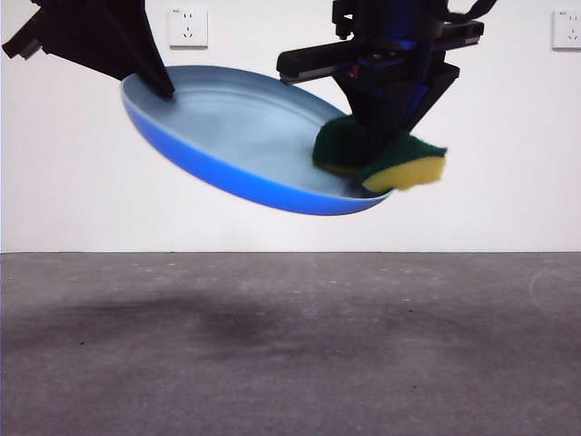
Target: Pick up the plate,pick up the cloth,clean the plate with the cloth
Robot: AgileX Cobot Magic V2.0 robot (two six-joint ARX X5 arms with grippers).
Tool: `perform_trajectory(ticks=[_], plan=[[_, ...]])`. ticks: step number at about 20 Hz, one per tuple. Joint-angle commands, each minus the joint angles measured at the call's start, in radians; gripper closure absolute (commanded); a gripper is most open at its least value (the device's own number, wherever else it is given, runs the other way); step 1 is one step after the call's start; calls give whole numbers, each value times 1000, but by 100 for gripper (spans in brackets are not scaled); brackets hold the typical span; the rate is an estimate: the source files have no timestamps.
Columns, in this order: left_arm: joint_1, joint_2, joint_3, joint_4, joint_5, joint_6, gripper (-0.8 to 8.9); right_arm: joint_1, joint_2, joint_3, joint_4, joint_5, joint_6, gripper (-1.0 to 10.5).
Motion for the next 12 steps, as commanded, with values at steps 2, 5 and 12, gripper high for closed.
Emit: perform_trajectory(ticks=[2, 5, 12], plan=[[-4, -10, 10, 12, 152, -3, 821, -40, 9, -13, 178, -174, -15, 963], [-9, -10, 10, 33, 179, -6, 821, -50, 9, -13, 284, -485, -15, 963], [-8, -10, 10, 137, 47, -40, 821, -8, 9, -13, 87, -711, -52, 963]])
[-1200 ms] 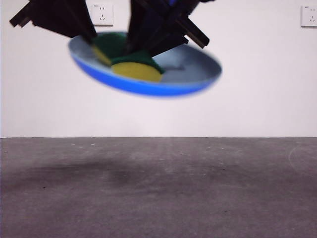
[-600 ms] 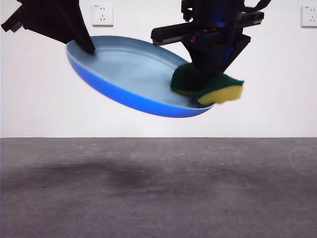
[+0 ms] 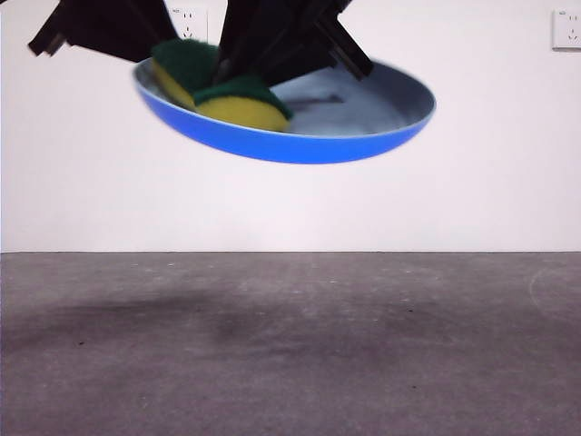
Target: Pick up the plate,pick up the cloth,clean the plate with the cloth
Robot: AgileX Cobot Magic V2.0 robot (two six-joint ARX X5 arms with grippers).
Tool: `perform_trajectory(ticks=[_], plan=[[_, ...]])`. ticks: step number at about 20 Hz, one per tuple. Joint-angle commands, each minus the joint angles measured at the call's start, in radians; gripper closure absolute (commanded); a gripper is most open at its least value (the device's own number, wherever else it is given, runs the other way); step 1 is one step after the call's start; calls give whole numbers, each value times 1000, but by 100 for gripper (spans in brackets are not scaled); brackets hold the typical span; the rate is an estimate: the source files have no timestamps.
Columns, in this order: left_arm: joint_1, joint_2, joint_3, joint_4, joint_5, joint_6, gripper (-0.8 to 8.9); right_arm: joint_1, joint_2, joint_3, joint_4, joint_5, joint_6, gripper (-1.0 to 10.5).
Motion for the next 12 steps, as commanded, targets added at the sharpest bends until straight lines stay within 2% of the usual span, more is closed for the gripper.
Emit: perform_trajectory(ticks=[1, 3, 4, 6, 7, 8, 10, 12], plan=[[-7, -13, 11, 39, -16, -33, 821, 6, 27, -19, -160, 60, -40, 963], [-7, -13, 11, 2, -26, -29, 821, 6, 27, -19, -286, 292, -45, 963], [-7, -13, 11, -27, -24, -25, 821, 5, 27, -19, -326, 446, -44, 963], [-10, -13, 11, -98, -10, -7, 821, -4, 27, -19, -322, 718, -42, 963], [-16, -13, 11, -123, 13, 11, 821, -16, 27, -19, -272, 797, -41, 963], [-22, -13, 11, -133, 27, 14, 821, -25, 27, -19, -234, 798, -41, 963], [-32, -13, 11, -134, 42, 20, 821, -46, 27, -19, -140, 740, -41, 963], [-40, -13, 11, -126, 59, 22, 821, -65, 27, -19, -38, 602, -40, 963]])
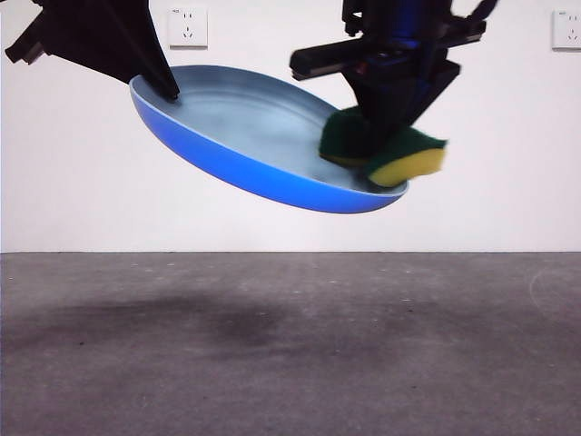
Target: Pick up the plate,pick up the cloth,clean the plate with the cloth
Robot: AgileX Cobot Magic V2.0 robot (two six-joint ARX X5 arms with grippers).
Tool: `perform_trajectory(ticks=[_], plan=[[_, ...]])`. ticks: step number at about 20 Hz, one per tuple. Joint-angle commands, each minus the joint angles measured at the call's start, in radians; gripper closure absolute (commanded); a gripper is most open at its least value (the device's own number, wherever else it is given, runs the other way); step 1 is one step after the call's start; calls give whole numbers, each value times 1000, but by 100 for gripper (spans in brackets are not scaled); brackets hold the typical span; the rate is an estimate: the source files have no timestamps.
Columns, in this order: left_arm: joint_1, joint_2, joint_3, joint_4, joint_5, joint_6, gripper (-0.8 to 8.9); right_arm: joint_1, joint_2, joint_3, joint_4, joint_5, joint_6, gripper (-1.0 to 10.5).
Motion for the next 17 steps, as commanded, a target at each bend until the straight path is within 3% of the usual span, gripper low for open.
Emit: perform_trajectory(ticks=[1, 2, 4, 6, 7, 9, 11, 12, 16, 17], plan=[[-25, -12, 10, -1, 95, 30, 821, -36, 18, -14, 149, -174, 3, 963], [-26, -12, 10, 3, 94, 30, 821, -40, 18, -14, 188, -272, 6, 963], [-26, -12, 10, 14, 90, 30, 821, -40, 19, -14, 263, -549, 6, 963], [-24, -12, 10, 47, 83, 29, 821, -30, 18, -14, 258, -723, 5, 963], [-22, -12, 10, 65, 71, 27, 821, -20, 19, -14, 232, -777, 4, 963], [-21, -12, 10, 97, -24, 27, 821, -2, 18, -14, 141, -797, -11, 963], [-21, -12, 10, 103, -107, 29, 821, 1, 18, -14, 11, -774, -52, 963], [-21, -12, 10, 98, -133, 36, 821, 1, 18, -14, -48, -702, -57, 963], [-8, -7, 10, 18, -213, 80, 821, -3, 16, -14, -145, -152, -34, 963], [-8, -4, 10, -2, -227, 91, 821, -5, 11, -14, -141, -76, -25, 963]])
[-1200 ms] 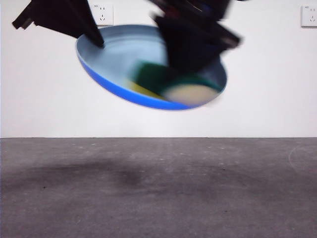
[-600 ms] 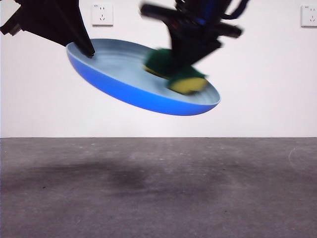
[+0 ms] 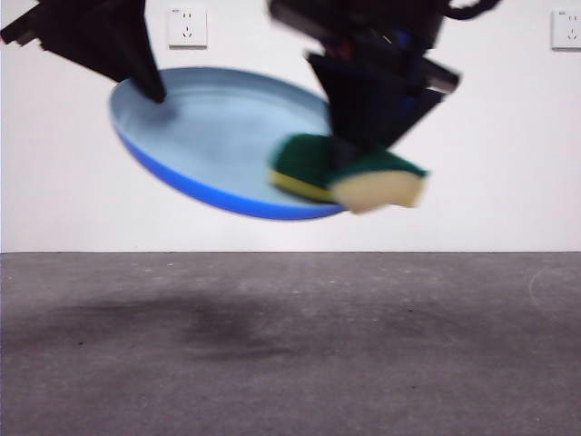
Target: Pick up the plate,pick up the cloth,clean the plate with the cloth
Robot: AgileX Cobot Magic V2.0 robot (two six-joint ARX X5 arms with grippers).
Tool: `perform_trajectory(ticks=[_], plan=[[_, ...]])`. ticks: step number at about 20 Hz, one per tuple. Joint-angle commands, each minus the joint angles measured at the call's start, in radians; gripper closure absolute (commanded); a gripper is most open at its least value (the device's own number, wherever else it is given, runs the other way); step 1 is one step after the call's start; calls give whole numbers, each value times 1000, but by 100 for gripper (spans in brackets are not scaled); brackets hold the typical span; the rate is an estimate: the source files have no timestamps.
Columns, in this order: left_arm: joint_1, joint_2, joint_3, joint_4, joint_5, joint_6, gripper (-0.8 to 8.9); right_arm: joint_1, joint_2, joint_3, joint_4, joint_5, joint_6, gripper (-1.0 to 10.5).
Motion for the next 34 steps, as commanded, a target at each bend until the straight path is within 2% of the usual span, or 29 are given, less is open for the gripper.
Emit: perform_trajectory(ticks=[1, 2, 4, 9, 15, 18, 19, 20, 23, 24, 30, 34], plan=[[5, 3, 9, -38, -26, 33, 821, -10, 3, -12, 5, 272, 14, 963], [6, 9, 9, -53, -50, 38, 821, -10, -6, -12, 17, 314, 14, 963], [9, 24, 9, -74, -96, 58, 821, -10, -32, -12, 51, 346, 17, 963], [32, 110, 9, -69, -172, 75, 821, -8, -140, -12, 141, 343, 27, 963], [113, 374, 9, 137, -196, 80, 821, -3, -353, -12, 128, 337, 35, 963], [132, 477, 9, 166, -195, 79, 817, -4, -406, -12, 98, 337, 55, 963], [135, 506, 9, 165, -194, 75, 799, -4, -414, -12, 94, 337, 63, 963], [135, 522, 9, 159, -192, 74, 709, -5, -414, -12, 94, 336, 63, 963], [135, 528, 9, 147, -189, 45, 306, -14, -405, -12, 102, 336, 63, 963], [133, 519, 9, 146, -188, 28, 234, -19, -393, -12, 113, 336, 63, 963], [113, 363, 9, 131, -188, 22, 239, -68, -284, -12, 167, 323, 63, 963], [88, 194, 9, 116, -189, 19, 239, -121, -172, -12, 206, 189, 62, 963]])
